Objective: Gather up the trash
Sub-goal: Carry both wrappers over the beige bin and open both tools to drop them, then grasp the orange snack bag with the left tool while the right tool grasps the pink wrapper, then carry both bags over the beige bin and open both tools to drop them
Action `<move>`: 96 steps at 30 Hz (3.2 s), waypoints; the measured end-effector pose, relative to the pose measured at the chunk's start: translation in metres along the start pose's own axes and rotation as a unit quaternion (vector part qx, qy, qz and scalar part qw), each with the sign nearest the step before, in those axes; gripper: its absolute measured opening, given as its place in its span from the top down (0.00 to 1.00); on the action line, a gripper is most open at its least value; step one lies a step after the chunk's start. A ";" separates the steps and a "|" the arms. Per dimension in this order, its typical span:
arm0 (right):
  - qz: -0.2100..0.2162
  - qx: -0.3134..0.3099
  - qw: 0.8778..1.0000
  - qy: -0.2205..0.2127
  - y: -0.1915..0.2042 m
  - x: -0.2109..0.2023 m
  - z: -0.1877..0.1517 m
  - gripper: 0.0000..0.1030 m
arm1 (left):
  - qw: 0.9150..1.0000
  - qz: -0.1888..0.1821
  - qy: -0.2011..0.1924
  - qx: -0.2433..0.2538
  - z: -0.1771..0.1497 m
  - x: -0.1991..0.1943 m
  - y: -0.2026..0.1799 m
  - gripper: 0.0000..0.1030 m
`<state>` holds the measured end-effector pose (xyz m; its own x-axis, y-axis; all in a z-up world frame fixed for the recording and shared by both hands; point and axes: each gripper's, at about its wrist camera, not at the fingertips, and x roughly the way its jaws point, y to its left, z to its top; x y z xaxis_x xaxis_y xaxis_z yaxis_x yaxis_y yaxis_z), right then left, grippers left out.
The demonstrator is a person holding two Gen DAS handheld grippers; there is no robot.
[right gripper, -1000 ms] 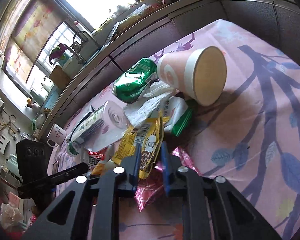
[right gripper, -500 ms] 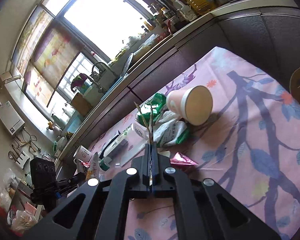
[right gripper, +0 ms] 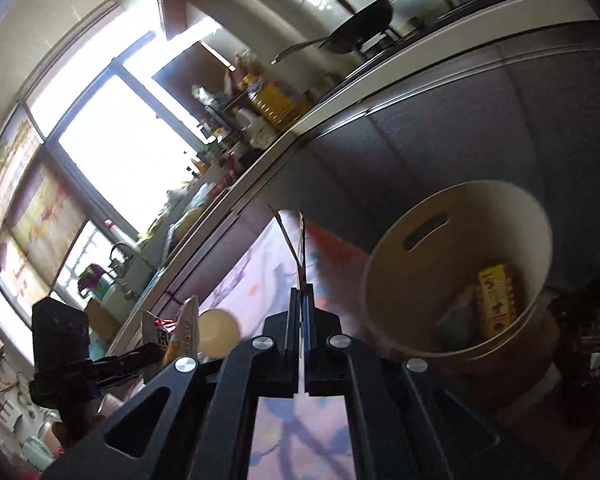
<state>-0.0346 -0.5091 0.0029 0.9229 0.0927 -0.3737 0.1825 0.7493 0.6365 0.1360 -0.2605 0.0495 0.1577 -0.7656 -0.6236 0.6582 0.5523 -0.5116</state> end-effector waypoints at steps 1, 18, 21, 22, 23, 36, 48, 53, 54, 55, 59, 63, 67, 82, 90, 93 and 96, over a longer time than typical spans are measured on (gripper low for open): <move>-0.014 0.004 1.000 -0.004 -0.011 0.000 0.003 1.00 | 1.000 -0.003 0.009 0.007 0.011 0.019 -0.008 0.94; -0.046 0.099 0.993 0.033 -0.099 0.032 -0.001 0.86 | 0.997 0.044 0.057 -0.007 0.049 0.143 -0.034 0.59; -0.052 0.088 0.995 0.008 -0.088 0.023 -0.001 0.34 | 0.999 0.026 0.038 -0.004 0.035 0.120 -0.043 0.59; -0.052 0.084 0.995 -0.004 -0.084 0.018 -0.002 0.28 | 0.999 0.020 0.038 0.001 0.029 0.113 -0.047 0.59; -0.052 0.083 0.995 -0.014 -0.081 0.015 0.000 0.25 | 0.999 0.013 0.039 0.009 0.020 0.106 -0.053 0.59; 0.080 0.045 0.991 0.093 0.001 0.023 -0.019 0.34 | 0.997 0.027 0.002 0.072 -0.091 -0.039 -0.048 0.59; 0.138 -0.030 0.940 0.311 0.121 0.097 -0.137 0.58 | 0.965 0.248 -0.087 0.029 -0.171 -0.141 0.041 0.40; 0.146 0.013 0.928 0.343 0.130 0.113 -0.152 0.58 | 0.954 0.282 -0.075 0.072 -0.178 -0.126 0.049 0.40; 0.145 0.015 0.927 0.345 0.131 0.116 -0.151 0.58 | 0.953 0.284 -0.071 0.079 -0.178 -0.123 0.051 0.40; 0.140 0.010 0.928 0.345 0.134 0.118 -0.152 0.58 | 0.952 0.286 -0.070 0.085 -0.180 -0.120 0.049 0.40; 0.131 0.003 0.928 0.348 0.145 0.128 -0.152 0.58 | 0.943 0.312 -0.052 0.109 -0.175 -0.103 0.054 0.40; 0.139 0.001 0.925 0.355 0.147 0.133 -0.157 0.86 | 0.950 0.296 -0.036 0.093 -0.170 -0.095 0.068 0.65; 0.146 -0.003 0.929 0.339 0.142 0.125 -0.157 0.97 | 0.960 0.267 -0.044 0.073 -0.170 -0.105 0.067 0.70; 0.137 0.022 0.956 0.259 0.087 0.072 -0.123 0.98 | 0.989 0.136 -0.050 -0.022 -0.150 -0.111 0.051 0.89; 0.137 0.019 0.965 0.222 0.075 0.056 -0.107 0.98 | 0.993 0.098 -0.068 -0.011 -0.130 -0.112 0.025 0.99; 0.131 0.028 0.965 0.224 0.064 0.061 -0.107 0.98 | 0.994 0.092 -0.057 0.000 -0.120 -0.098 0.018 0.99; 0.135 0.053 0.964 0.224 0.050 0.061 -0.107 0.98 | 0.994 0.090 -0.052 0.014 -0.104 -0.082 0.013 0.99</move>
<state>-0.0052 -0.3960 -0.0605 0.7065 0.5674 -0.4230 0.0108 0.5889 0.8081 0.0551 -0.1559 0.0322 0.3496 -0.6860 -0.6381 0.6321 0.6754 -0.3798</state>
